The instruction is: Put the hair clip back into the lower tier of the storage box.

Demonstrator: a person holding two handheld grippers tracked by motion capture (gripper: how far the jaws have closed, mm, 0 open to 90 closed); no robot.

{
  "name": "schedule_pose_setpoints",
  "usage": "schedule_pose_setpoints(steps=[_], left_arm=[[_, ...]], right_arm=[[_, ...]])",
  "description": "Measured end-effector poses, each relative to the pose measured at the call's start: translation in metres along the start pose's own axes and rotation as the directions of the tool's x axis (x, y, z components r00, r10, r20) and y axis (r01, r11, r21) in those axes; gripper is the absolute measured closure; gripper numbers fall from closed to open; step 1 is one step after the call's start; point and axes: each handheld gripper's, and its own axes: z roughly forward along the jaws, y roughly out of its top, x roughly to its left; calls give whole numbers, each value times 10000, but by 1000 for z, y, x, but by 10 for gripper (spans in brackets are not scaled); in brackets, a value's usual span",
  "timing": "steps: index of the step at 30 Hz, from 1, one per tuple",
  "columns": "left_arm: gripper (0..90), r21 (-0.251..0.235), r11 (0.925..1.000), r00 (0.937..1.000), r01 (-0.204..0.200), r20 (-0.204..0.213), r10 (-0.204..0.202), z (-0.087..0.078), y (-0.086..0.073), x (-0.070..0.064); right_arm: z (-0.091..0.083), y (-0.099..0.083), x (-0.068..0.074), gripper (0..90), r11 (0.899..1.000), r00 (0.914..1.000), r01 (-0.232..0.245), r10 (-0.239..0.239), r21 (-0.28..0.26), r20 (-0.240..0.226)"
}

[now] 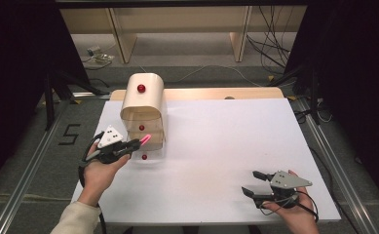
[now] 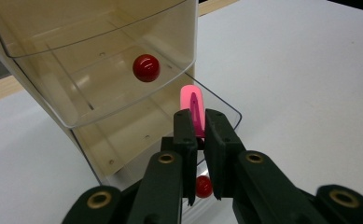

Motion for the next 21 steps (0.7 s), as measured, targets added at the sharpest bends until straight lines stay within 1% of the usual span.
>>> schedule_pose_setpoints(steps=[3,8,21], left_arm=[[832,69,10000,9999,-40,-109,41,1,-1,1],[832,151,9999,9999,31,-131,-29,4,-2,2],[832,339,9994,9997,18,-252,-9,10,-1,3]], right_arm=[[0,0,0,299,10000,10000,2,-2,2,-5],[0,0,0,299,10000,10000,16,-16,18,-16],[0,0,0,299,10000,10000,14,-14,48,11]])
